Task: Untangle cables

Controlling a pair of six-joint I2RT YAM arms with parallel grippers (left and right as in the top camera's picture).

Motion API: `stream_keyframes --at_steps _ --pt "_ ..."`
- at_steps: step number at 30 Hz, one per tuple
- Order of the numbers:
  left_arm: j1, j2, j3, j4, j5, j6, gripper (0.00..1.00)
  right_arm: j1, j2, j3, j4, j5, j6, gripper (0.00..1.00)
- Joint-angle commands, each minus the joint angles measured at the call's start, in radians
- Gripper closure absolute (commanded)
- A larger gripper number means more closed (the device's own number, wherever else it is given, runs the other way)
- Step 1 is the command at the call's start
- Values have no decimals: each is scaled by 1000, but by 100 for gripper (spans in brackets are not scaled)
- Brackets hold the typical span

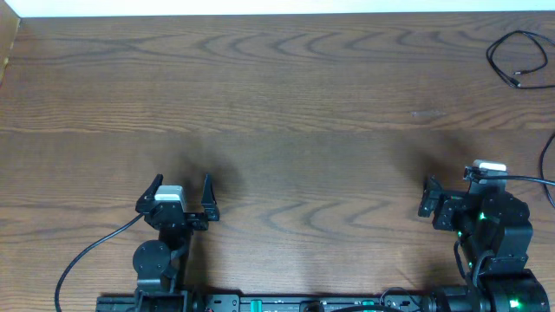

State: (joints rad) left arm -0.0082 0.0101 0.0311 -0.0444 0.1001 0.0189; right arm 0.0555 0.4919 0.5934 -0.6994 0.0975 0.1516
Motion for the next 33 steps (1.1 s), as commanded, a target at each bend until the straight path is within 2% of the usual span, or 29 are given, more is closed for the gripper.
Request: stream_keyframes --at_steps 1,12,18,25,30,33 --pt "5 -6 -27 -17 19 -13 2 -5 -5 -2 -11 -1 -8 1" --pt "5 -6 -27 -17 19 -13 2 -5 -86 -9 -162 5 -8 1" --pt "5 -6 -27 -17 19 -13 2 -5 -206 -63 -65 8 -49 1" --pt "5 -6 -27 -17 19 -13 2 -11 -372 -245 145 -3 -49 1" --pt "5 -6 -27 -17 19 -13 2 -25 -484 -349 175 -40 -49 1" --pt "5 -6 -27 -17 19 -13 2 -38 -486 -375 226 -61 -49 1"
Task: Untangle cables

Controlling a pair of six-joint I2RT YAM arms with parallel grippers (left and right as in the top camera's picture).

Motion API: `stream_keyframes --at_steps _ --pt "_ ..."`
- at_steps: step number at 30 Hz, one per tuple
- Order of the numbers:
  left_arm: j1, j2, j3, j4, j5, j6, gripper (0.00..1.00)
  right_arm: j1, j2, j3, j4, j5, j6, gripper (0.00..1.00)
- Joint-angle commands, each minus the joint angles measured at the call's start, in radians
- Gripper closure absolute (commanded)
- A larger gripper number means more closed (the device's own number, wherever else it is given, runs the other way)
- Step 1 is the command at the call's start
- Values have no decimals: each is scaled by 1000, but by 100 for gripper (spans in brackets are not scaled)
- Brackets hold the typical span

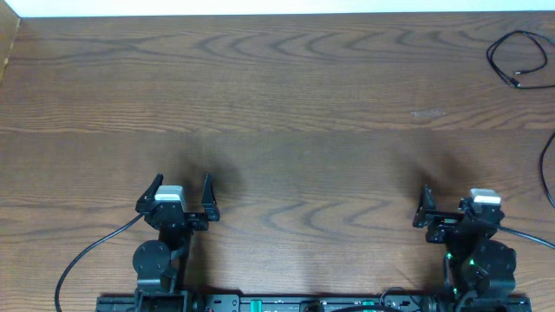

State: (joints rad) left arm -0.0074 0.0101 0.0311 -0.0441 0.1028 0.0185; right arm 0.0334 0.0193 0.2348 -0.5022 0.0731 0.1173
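A thin black cable (519,62) lies in a loose loop at the far right corner of the wooden table, its plug end inside the loop. A second black cable (545,169) curves in from the right edge. My left gripper (181,185) stands open near the front left, with nothing between its fingers. Near the front right, my right gripper (446,206) also looks open and empty. Both grippers are far from the cables.
The wooden table (277,113) spans the whole view. Its far edge meets a white strip at the top. The arm bases and their own black leads sit along the front edge, one lead (87,256) curling at the front left.
My right arm has drawn back toward the front edge and slightly left, with its gripper now lower in the view. The left arm and both cables have not moved.
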Motion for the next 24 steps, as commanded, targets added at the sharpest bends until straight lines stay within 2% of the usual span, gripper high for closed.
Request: stream_keyframes --at_steps 1,7,16,24 --pt "5 -6 -27 -18 17 -13 2 -16 -13 -22 61 -41 -14 1" --pt "5 -6 -27 -17 17 -13 2 -16 -13 -44 173 -43 -35 1" --pt "5 -6 -27 -17 17 -13 2 -16 -14 -177 400 -105 -37 1" --pt "5 -6 -27 -17 17 -13 2 -17 -14 -230 430 -106 -46 1"
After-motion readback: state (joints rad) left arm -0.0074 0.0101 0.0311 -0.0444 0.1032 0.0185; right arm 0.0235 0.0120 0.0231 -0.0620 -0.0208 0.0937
